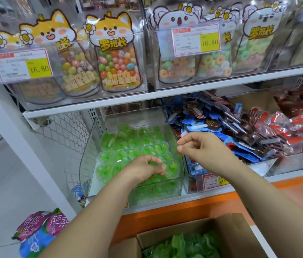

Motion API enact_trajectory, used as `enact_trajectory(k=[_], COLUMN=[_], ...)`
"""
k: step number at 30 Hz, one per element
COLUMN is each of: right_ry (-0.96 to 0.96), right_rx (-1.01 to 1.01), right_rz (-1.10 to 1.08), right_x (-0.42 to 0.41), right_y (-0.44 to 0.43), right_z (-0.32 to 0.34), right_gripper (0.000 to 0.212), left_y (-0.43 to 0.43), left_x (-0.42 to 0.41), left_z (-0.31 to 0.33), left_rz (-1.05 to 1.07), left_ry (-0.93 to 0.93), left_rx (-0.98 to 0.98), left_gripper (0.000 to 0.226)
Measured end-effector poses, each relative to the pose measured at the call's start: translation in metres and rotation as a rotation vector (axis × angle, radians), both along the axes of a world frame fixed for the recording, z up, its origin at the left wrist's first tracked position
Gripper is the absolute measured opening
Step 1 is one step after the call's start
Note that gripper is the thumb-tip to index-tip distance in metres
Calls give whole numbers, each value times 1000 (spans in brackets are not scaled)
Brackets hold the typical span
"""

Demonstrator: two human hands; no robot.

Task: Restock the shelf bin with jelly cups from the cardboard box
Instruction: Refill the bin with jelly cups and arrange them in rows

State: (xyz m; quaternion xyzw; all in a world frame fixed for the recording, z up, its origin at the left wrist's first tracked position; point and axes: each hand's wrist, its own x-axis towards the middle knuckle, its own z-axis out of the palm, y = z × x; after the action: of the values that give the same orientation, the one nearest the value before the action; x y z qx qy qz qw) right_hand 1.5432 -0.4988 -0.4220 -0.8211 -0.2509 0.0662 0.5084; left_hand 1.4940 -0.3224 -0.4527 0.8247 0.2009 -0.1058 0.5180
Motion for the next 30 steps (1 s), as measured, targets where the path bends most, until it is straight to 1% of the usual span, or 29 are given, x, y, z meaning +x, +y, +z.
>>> enact_trajectory(k=[6, 13, 17, 19, 24, 30], right_ry=[2, 1, 9, 12, 16, -12], right_rx=[6, -32, -50, -53, -57, -79], right_rz=[-3, -16, -8, -9, 6, 5], right_x=[1, 3, 3, 3, 3, 4], right_y=[-3, -3, -2, -3, -1, 0], right_z=[-1, -5, -7, -6, -6, -11], right_gripper=[4, 5, 5, 6, 6, 6], left_y=[0, 0, -1, -3, -6, -4], left_x=[6, 8, 4, 6, 11, 13], left_z=[-8, -11, -6, -8, -12, -13], left_rz=[-8, -50, -60, -74, -92, -102], left_ry=[-2, 5, 34, 30, -7, -1], left_rx=[45, 126, 122, 166, 372, 437], left_gripper=[15, 15, 22, 23, 19, 22])
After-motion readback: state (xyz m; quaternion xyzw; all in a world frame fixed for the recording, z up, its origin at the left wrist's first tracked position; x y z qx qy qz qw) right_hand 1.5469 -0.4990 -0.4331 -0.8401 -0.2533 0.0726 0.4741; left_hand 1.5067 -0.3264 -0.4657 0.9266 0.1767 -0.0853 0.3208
